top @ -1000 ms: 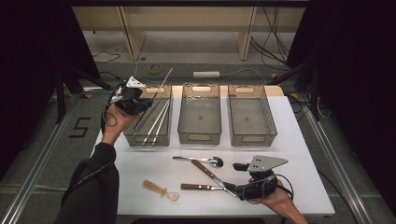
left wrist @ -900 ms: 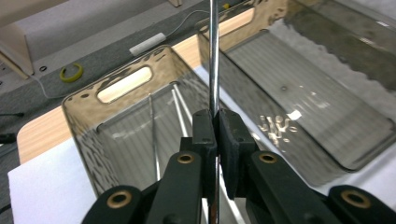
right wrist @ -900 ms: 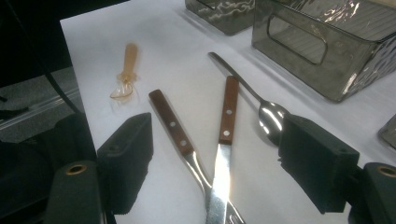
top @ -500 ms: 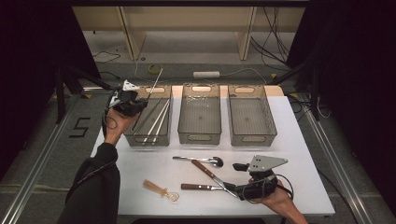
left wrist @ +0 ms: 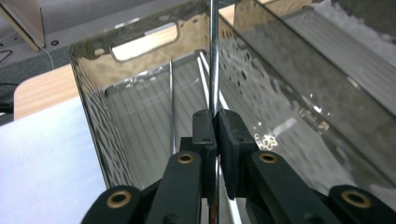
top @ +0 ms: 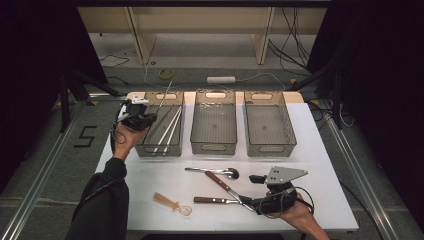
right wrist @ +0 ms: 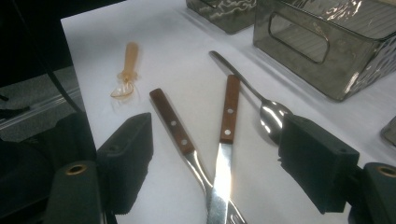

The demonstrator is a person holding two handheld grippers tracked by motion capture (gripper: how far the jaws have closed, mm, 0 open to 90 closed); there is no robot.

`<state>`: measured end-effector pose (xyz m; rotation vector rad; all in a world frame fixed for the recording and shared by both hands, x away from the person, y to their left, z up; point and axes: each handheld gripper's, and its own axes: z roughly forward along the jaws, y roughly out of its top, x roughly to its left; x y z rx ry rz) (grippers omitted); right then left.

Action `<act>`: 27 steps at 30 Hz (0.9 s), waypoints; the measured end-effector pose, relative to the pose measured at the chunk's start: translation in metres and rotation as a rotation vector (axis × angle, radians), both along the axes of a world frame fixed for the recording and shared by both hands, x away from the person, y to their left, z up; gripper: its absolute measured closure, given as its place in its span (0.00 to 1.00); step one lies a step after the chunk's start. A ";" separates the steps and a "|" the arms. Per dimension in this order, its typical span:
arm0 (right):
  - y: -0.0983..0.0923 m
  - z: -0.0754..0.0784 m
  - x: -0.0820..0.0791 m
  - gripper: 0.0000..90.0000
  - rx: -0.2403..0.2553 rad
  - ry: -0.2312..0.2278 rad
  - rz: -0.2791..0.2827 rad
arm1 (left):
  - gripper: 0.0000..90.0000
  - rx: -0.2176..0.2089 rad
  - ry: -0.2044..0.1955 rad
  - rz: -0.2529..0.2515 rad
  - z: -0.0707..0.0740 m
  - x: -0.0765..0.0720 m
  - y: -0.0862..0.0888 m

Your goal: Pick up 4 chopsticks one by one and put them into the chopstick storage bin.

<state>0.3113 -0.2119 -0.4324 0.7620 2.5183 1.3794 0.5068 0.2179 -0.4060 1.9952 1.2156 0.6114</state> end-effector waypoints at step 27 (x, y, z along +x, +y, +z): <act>0.000 0.000 0.000 0.30 0.000 -0.001 0.002 | 0.42 -0.070 0.118 -0.059 -0.005 -0.020 -0.002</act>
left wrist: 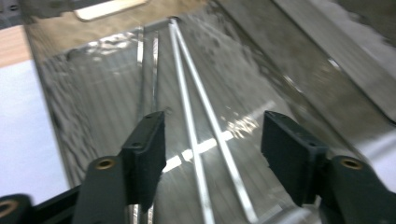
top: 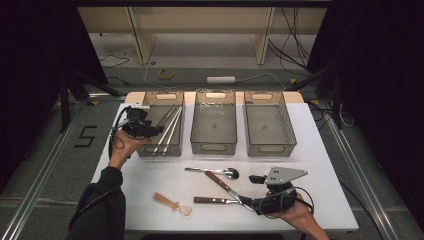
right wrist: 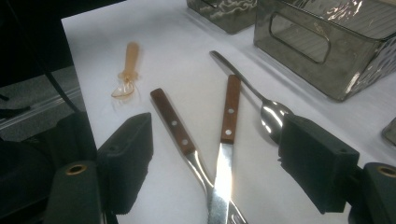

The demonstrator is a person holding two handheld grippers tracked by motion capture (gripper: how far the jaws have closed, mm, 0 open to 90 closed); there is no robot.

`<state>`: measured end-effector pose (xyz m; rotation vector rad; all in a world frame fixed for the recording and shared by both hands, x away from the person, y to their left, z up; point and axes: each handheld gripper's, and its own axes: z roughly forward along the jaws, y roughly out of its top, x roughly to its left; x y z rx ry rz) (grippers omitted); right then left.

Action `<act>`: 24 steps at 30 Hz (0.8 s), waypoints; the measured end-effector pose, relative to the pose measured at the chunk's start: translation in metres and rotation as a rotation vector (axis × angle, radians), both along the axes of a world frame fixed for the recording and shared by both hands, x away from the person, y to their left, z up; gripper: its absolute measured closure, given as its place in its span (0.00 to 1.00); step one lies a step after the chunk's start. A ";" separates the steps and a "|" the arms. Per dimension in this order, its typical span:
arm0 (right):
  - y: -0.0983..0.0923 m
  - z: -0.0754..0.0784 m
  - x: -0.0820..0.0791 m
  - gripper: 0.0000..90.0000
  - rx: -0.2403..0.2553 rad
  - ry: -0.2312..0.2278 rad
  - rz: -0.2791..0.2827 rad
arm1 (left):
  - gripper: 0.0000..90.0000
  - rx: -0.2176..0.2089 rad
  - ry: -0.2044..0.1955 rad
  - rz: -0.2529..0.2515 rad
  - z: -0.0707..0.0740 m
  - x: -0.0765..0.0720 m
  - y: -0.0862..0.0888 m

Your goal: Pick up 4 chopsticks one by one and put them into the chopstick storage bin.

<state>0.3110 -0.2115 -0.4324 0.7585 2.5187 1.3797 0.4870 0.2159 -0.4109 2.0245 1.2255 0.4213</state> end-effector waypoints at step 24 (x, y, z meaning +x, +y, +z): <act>0.000 0.000 -0.001 0.30 -0.003 -0.003 -0.001 | 0.28 0.158 0.043 -0.247 0.013 -0.058 -0.022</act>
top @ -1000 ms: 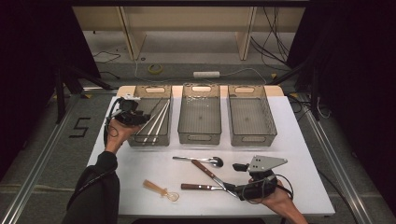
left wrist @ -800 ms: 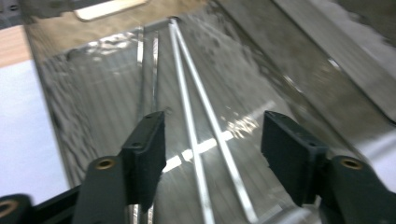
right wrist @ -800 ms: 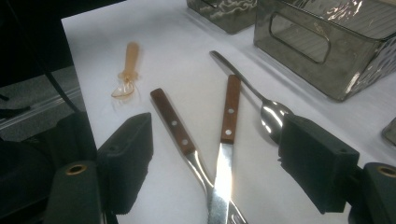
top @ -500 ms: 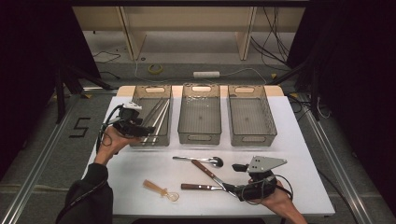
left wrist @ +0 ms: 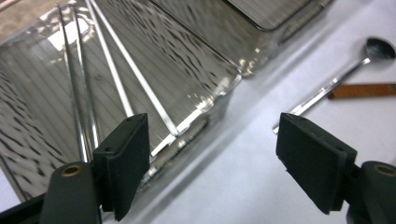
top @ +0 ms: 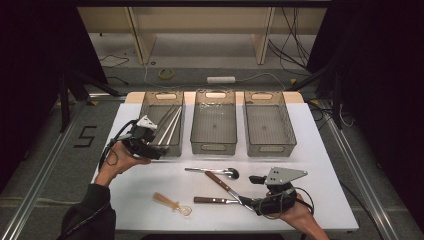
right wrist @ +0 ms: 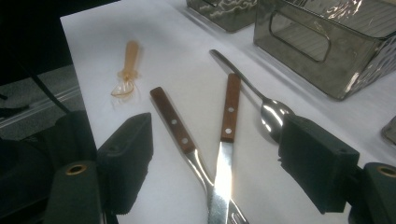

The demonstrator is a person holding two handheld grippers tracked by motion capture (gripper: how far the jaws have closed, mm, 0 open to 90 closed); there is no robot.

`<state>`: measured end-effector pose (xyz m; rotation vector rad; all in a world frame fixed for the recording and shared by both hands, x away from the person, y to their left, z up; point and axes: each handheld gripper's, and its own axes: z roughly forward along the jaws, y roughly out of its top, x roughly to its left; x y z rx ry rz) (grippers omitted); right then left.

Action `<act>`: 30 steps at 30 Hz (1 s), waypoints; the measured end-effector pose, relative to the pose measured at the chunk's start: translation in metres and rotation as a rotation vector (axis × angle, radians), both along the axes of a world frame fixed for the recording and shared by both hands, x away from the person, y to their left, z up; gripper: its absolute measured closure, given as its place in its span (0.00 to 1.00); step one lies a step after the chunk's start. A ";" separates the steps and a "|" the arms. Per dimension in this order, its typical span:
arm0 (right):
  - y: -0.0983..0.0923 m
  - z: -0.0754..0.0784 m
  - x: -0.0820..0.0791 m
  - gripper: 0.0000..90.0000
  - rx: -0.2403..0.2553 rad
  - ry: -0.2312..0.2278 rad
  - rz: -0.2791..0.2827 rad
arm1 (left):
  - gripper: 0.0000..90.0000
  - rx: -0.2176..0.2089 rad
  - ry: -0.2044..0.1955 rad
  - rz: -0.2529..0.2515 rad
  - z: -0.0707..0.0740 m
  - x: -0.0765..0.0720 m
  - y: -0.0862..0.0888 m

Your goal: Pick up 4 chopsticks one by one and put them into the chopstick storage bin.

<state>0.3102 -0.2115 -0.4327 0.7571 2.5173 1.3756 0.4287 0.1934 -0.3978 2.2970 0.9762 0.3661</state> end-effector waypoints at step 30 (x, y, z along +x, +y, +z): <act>-0.004 -0.003 0.002 0.30 0.001 0.009 -0.009 | 0.23 0.184 0.078 -0.258 -0.012 -0.058 -0.037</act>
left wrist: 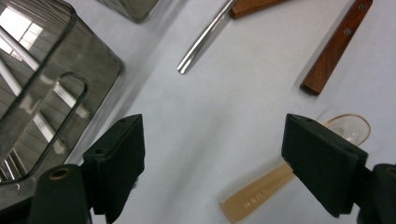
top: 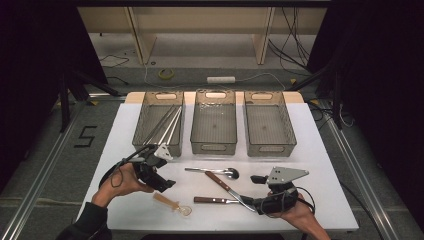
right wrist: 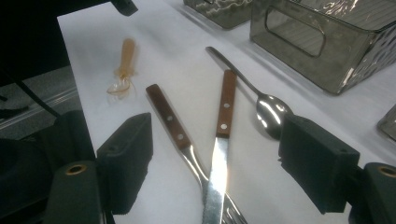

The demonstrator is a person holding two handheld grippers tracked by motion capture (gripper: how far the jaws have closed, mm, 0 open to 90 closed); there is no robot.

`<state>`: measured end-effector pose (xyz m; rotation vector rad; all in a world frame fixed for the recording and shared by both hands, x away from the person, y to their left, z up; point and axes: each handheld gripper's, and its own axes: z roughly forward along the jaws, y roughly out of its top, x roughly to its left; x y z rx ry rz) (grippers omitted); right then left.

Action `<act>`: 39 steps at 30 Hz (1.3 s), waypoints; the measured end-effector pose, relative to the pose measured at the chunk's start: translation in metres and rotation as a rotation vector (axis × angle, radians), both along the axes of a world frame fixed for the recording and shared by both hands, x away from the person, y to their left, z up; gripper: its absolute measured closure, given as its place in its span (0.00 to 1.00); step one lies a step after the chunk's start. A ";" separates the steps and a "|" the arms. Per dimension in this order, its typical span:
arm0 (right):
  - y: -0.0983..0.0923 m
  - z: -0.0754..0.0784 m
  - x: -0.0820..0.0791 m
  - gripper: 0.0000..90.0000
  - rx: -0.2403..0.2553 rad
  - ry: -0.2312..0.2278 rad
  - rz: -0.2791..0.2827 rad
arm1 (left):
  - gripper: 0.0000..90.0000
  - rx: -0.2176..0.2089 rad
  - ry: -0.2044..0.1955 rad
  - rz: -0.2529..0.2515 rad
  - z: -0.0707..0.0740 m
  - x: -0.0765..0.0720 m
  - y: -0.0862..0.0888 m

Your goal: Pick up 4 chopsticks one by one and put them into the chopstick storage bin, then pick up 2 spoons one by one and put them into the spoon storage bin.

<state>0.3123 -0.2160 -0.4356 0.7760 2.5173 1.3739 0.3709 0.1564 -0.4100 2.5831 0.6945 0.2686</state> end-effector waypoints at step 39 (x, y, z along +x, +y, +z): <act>0.005 0.000 -0.001 0.30 -0.025 0.002 0.010 | 0.39 0.245 0.090 -0.249 -0.040 -0.033 -0.016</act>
